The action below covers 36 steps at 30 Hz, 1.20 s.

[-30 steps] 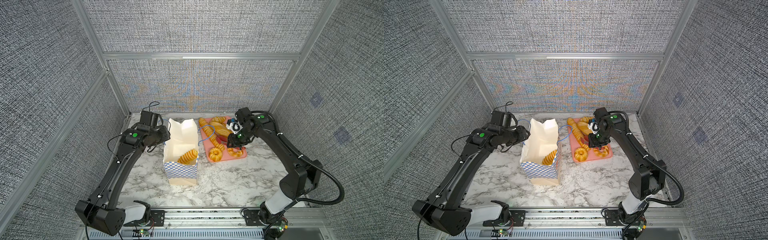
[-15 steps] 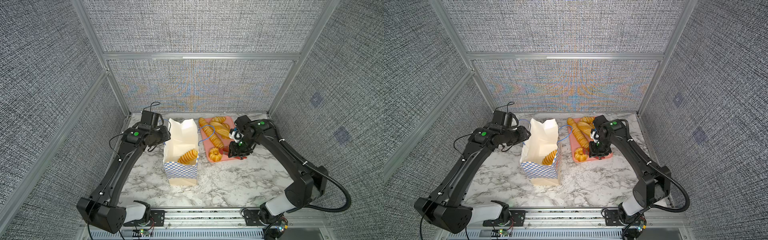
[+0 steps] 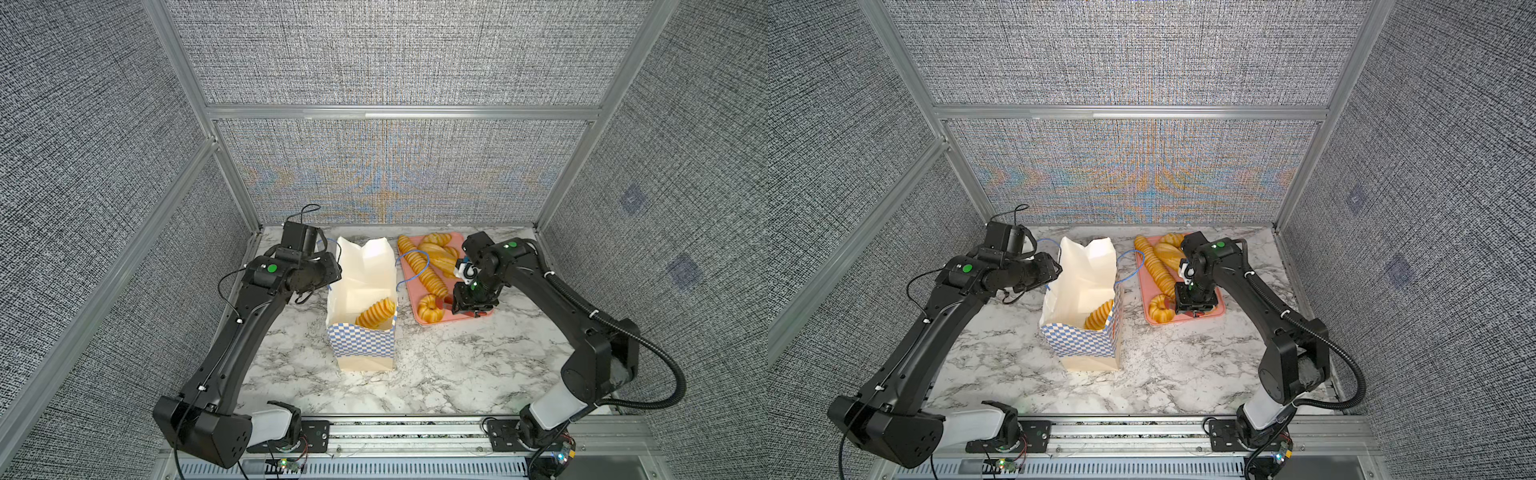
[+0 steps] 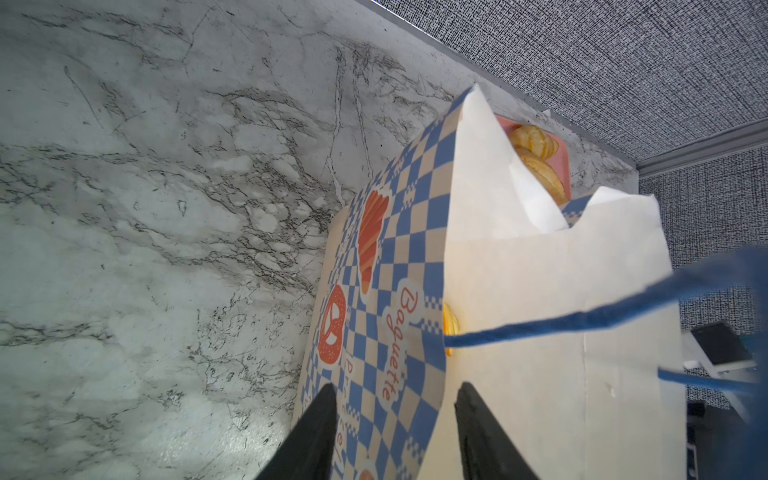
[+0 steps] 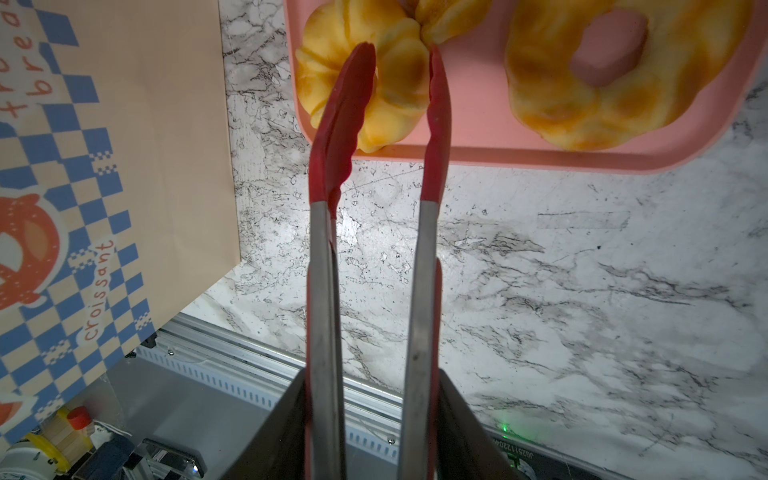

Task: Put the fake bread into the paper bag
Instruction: 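Lower the tongs onto a bundt-shaped roll and squeeze them shut with the right gripper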

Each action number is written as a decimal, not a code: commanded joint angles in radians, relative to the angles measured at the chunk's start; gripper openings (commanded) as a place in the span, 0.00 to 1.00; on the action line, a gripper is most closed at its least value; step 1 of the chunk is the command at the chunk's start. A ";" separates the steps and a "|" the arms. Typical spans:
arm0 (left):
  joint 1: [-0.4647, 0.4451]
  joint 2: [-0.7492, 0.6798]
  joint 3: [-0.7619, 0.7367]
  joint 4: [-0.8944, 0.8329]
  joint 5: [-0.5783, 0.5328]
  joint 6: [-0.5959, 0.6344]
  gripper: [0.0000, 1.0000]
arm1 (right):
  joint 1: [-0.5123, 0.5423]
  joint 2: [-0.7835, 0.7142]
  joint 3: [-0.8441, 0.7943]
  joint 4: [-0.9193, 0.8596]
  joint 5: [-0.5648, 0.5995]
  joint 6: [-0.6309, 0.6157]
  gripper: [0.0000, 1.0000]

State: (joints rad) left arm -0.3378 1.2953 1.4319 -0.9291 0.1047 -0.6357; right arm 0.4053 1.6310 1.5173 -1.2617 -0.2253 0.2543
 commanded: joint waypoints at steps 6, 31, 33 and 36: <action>0.003 -0.005 -0.007 0.016 -0.010 0.002 0.49 | 0.000 0.018 -0.004 0.016 0.008 -0.005 0.46; 0.003 0.017 0.019 0.012 -0.013 -0.002 0.49 | -0.004 -0.037 0.020 -0.006 0.047 -0.001 0.26; 0.003 0.018 0.020 0.013 -0.013 -0.004 0.49 | -0.007 -0.046 0.029 -0.014 0.053 -0.003 0.25; 0.003 0.019 0.022 0.013 -0.014 -0.004 0.51 | -0.011 -0.056 0.041 -0.023 0.060 -0.003 0.23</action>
State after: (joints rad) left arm -0.3370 1.3128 1.4483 -0.9257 0.1040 -0.6403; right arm 0.3973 1.5871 1.5448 -1.2610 -0.1802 0.2550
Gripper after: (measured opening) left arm 0.508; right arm 0.256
